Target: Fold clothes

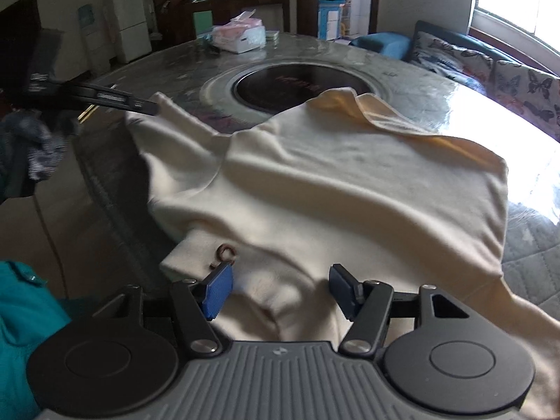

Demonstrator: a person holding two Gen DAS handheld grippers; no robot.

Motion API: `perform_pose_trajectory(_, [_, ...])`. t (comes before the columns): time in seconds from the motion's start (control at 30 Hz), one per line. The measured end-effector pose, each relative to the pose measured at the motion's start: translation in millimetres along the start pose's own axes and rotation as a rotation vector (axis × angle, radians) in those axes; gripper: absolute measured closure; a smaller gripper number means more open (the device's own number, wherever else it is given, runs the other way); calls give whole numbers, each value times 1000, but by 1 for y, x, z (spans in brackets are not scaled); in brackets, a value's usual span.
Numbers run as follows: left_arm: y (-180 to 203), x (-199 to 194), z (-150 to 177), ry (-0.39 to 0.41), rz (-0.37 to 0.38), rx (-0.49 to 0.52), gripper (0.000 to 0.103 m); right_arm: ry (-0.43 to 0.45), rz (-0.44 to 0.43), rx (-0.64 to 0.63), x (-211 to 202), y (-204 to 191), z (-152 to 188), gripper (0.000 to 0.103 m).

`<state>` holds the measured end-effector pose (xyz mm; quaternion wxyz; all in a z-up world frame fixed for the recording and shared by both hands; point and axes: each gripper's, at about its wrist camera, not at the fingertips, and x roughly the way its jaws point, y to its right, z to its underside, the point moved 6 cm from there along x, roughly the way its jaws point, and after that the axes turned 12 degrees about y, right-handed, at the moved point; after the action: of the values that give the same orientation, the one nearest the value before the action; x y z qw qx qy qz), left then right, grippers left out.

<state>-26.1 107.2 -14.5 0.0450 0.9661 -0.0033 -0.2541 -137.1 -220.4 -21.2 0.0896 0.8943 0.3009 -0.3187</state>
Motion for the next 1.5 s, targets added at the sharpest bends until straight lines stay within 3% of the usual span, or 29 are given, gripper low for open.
perform_pose_trajectory(0.1, [6,2,-4,-10,2,25,91,-5,-19,2,-3,-2,0,40])
perform_pose_trajectory(0.3, [41,9,-34,32,95,51,90,35,-29,33,-10,10,-15,40])
perform_pose_trajectory(0.4, [65,24,-45,31,143,58,90,77,21,42,-10,29,-29,40])
perform_pose_trajectory(0.53, [102,54,-56,19,181,112,80,116,116,66,-4,67,-45,42])
perform_pose_trajectory(0.77, [144,110,-64,-23,191,190,80,142,272,142,11,144,-61,42])
perform_pose_trajectory(0.9, [147,136,-64,-56,163,193,78,136,335,190,25,186,-65,41])
perform_pose_trajectory(1.1, [145,161,-70,-70,147,194,70,125,354,236,44,219,-65,41])
perform_pose_trajectory(1.2, [132,174,-78,-83,64,115,71,122,356,246,54,227,-68,41])
perform_pose_trajectory(1.27, [124,177,-80,-94,51,65,71,122,352,256,59,231,-68,41])
perform_pose_trajectory(1.4, [128,170,-81,-92,138,67,71,117,336,270,67,235,-67,42])
perform_pose_trajectory(1.5, [136,167,-78,-93,199,79,71,115,330,296,72,239,-66,49])
